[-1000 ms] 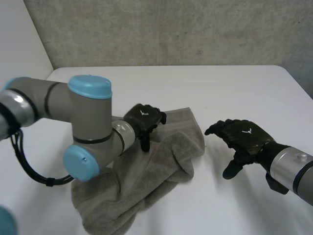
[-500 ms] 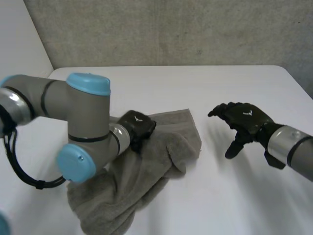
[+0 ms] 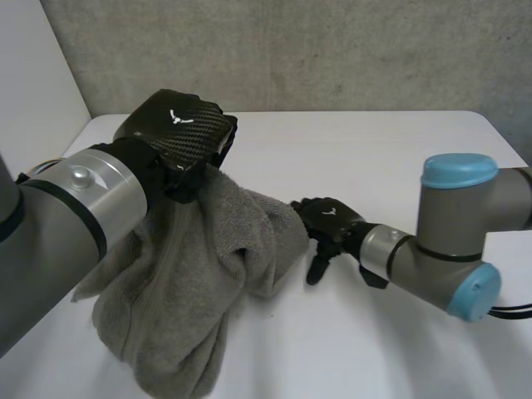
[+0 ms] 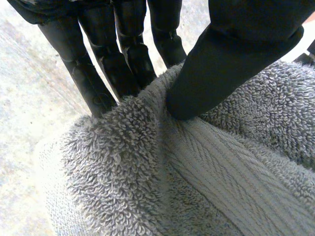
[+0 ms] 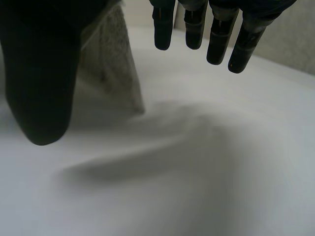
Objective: Fold the towel.
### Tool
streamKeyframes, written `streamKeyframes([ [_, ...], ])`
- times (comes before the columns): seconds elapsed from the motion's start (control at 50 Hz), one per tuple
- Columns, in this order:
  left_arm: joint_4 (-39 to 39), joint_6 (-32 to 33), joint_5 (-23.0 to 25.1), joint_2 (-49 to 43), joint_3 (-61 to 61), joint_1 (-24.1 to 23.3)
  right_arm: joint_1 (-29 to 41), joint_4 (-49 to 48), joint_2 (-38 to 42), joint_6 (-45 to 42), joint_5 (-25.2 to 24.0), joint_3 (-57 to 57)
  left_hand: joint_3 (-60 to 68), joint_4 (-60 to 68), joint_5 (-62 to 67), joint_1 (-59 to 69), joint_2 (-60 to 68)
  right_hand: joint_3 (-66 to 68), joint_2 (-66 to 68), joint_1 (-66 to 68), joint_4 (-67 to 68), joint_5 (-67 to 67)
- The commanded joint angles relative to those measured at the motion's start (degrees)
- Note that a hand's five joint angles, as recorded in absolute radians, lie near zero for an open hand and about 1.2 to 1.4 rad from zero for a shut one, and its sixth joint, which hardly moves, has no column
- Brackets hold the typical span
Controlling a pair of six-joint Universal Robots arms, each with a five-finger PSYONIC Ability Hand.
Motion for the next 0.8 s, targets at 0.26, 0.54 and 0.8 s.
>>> streamKeyframes([
  [0.26, -0.50, -0.26, 0.26, 1.14, -8.03, 0.82, 4.39, -6.19, -1.72, 21.72, -1.57, -0.26, 10.50, 10.27, 11.58, 13.20, 10.31, -2.20, -2.76, -1.98, -3.33, -3.26],
  [0.54, 2.22, -0.61, 0.26, 0.08, -8.65, 2.49, 5.44, -8.19, 1.97, 37.52, -10.91, 1.51, 10.50, 10.27, 11.58, 13.20, 10.31, 67.80, 67.24, 68.02, 66.67, 66.74],
  [0.8, 7.84, -2.80, 0.08, 2.89, -7.86, 5.12, -4.66, -13.12, -15.76, 15.80, 10.09, 7.73, 10.50, 10.27, 11.58, 13.20, 10.31, 67.80, 67.24, 68.02, 66.67, 66.74],
])
